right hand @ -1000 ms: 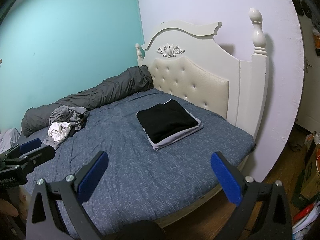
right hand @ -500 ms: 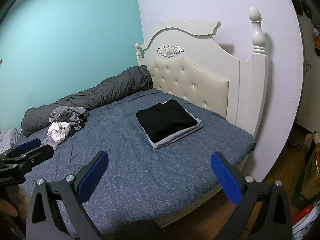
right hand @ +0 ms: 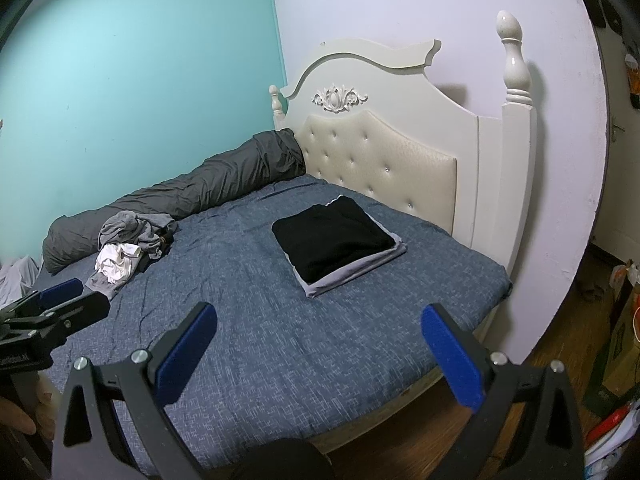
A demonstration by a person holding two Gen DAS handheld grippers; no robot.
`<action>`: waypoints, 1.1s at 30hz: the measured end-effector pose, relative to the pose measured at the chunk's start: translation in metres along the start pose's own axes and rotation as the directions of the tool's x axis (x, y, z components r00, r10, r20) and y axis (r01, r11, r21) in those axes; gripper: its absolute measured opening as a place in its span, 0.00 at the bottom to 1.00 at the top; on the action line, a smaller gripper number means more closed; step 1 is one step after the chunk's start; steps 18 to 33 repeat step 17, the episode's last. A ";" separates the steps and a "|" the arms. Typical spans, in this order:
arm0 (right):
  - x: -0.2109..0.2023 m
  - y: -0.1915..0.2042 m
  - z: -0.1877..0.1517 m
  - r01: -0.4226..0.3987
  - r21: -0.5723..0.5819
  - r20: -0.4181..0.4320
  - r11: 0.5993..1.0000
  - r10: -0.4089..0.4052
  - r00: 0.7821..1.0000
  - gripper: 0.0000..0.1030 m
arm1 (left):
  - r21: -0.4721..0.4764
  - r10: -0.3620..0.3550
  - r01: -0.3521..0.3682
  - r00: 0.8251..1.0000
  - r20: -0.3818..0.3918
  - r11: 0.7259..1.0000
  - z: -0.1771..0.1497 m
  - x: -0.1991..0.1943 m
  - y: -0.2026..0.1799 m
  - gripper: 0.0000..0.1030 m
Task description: Fold clothes
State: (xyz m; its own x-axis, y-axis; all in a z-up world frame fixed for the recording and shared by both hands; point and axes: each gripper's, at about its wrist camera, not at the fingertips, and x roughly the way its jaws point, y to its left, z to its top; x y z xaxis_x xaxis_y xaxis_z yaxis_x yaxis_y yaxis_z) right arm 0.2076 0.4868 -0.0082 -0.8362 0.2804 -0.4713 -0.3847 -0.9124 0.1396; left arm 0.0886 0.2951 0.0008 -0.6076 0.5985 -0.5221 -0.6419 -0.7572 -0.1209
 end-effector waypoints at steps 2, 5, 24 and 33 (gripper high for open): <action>0.000 0.000 -0.001 0.000 0.000 -0.002 1.000 0.000 1.000 1.00 | -0.001 -0.002 0.002 1.000 0.000 1.000 0.000 0.000 0.000 1.00; 0.001 0.000 -0.001 -0.001 0.001 -0.005 1.000 0.001 1.000 1.00 | -0.007 -0.004 0.004 1.000 0.000 1.000 0.000 0.000 0.001 1.00; -0.001 0.000 -0.002 0.003 -0.001 0.000 1.000 -0.003 1.000 1.00 | -0.008 -0.006 0.006 1.000 0.003 1.000 -0.001 0.000 0.002 1.00; -0.001 0.000 -0.002 0.003 -0.001 0.000 1.000 -0.003 1.000 1.00 | -0.008 -0.006 0.006 1.000 0.003 1.000 -0.001 0.000 0.002 1.00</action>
